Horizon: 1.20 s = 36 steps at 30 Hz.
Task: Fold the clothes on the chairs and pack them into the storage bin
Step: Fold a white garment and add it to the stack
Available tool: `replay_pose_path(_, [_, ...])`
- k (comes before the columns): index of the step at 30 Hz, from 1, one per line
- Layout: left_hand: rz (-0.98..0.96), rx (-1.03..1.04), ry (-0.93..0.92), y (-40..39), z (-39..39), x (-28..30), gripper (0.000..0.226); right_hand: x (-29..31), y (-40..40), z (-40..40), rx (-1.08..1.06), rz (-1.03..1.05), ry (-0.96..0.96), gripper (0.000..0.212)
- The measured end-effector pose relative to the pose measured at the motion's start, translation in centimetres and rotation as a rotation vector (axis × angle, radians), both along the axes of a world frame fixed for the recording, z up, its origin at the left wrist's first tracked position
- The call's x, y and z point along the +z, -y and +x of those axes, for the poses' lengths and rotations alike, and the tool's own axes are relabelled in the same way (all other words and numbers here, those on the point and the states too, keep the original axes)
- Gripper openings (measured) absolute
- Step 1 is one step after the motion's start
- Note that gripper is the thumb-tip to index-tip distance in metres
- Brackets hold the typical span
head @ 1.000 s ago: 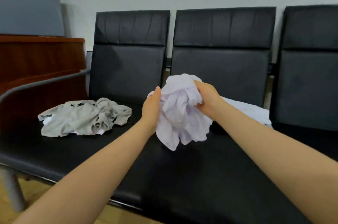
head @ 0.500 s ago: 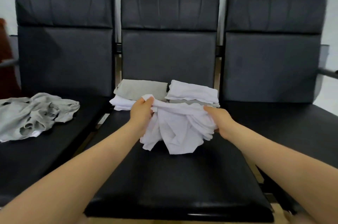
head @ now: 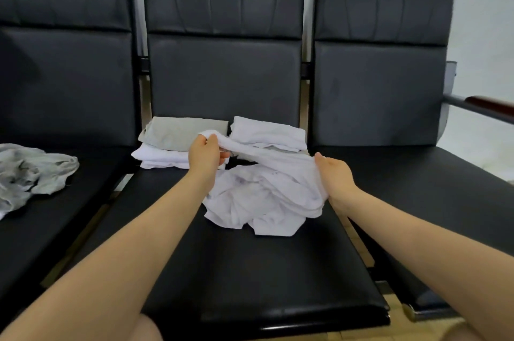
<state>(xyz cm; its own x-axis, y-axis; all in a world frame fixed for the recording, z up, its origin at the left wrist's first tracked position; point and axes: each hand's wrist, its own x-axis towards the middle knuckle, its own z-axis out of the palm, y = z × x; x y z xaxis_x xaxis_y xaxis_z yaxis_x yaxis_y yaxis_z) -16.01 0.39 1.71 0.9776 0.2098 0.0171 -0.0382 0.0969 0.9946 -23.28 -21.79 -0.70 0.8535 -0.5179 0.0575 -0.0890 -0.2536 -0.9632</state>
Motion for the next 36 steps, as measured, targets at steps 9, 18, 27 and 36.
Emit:
replay_pose_path(9, [0.674, -0.282, 0.045, 0.0, -0.7, -2.4, 0.035, -1.6, 1.6, -0.3, 0.119, -0.495, -0.170, 0.037])
replay_pose_path(18, [0.615, -0.333, -0.063, 0.2, -5.1, -5.9, 0.047, -2.6, -0.6, 0.7, 0.557, -0.495, -0.242, 0.031])
replay_pose_path(27, [0.665, -0.349, 0.052, -0.9, -6.1, -4.1, 0.023, -0.9, -2.4, 1.8, 0.214, 0.252, 0.000, 0.015])
replay_pose_path(36, [0.713, -0.131, 0.388, -7.4, -8.3, -1.8, 0.007, -0.4, -2.4, 0.9, 0.141, 0.342, -0.056, 0.020])
